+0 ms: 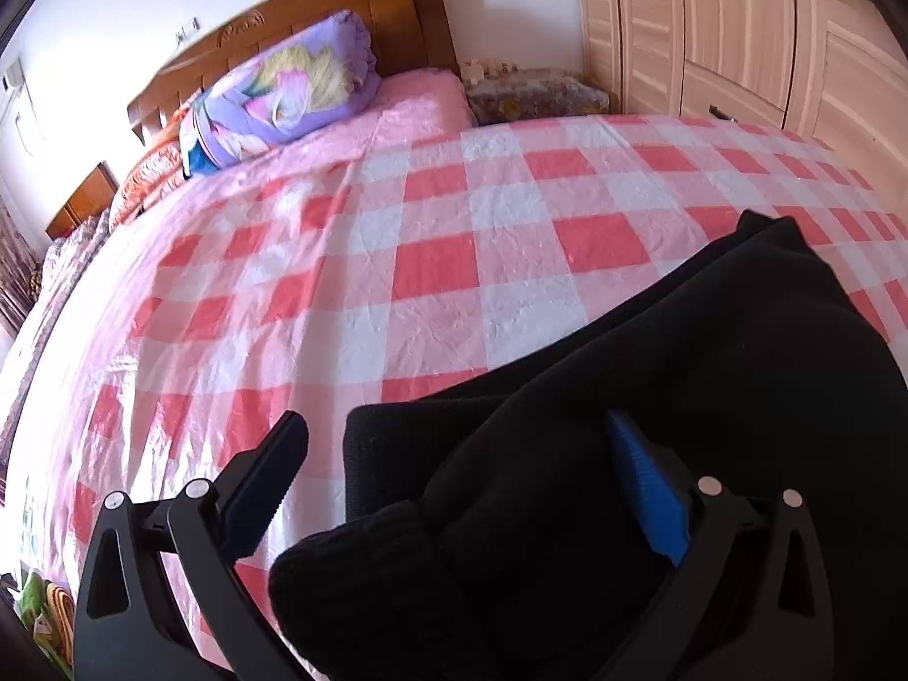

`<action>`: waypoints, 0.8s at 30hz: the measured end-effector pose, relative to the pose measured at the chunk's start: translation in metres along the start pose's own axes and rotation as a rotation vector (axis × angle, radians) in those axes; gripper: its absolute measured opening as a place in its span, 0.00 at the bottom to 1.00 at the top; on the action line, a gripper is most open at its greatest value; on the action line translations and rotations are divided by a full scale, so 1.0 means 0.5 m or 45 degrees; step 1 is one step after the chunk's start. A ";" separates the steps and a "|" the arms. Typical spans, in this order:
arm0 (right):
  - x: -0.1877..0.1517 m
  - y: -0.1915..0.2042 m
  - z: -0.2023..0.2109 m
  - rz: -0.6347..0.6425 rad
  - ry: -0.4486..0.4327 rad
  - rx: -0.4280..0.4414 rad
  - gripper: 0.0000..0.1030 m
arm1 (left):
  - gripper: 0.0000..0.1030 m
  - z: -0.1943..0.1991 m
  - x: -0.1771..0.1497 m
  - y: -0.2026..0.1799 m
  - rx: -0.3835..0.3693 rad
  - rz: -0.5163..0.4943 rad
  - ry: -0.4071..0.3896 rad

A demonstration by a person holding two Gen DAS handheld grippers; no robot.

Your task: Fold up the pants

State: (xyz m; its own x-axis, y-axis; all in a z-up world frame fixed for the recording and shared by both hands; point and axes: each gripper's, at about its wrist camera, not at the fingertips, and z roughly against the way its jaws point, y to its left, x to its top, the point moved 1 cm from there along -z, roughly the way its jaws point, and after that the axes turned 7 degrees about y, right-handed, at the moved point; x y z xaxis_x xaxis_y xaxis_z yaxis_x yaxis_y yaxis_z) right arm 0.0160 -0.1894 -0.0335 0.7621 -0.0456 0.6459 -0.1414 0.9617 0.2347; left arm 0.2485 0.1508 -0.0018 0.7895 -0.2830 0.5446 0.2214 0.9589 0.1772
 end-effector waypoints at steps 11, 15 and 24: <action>-0.013 0.047 0.090 0.095 -0.093 -0.066 0.96 | 0.99 0.360 -0.219 -0.001 0.150 0.315 -0.572; -0.008 0.083 0.082 0.118 -0.089 -0.051 0.96 | 0.99 0.397 -0.294 -0.046 0.125 0.324 -0.544; -0.029 0.101 0.065 0.139 0.034 -0.065 0.96 | 0.99 0.389 -0.404 -0.176 0.206 0.329 -0.435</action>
State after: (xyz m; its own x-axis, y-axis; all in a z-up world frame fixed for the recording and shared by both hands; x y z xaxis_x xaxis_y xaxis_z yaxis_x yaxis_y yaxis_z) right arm -0.0227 -0.1491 -0.0073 0.7606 0.0664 0.6458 -0.1926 0.9731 0.1267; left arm -0.0418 0.1199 0.0322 0.5672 -0.0506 0.8220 -0.0718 0.9913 0.1106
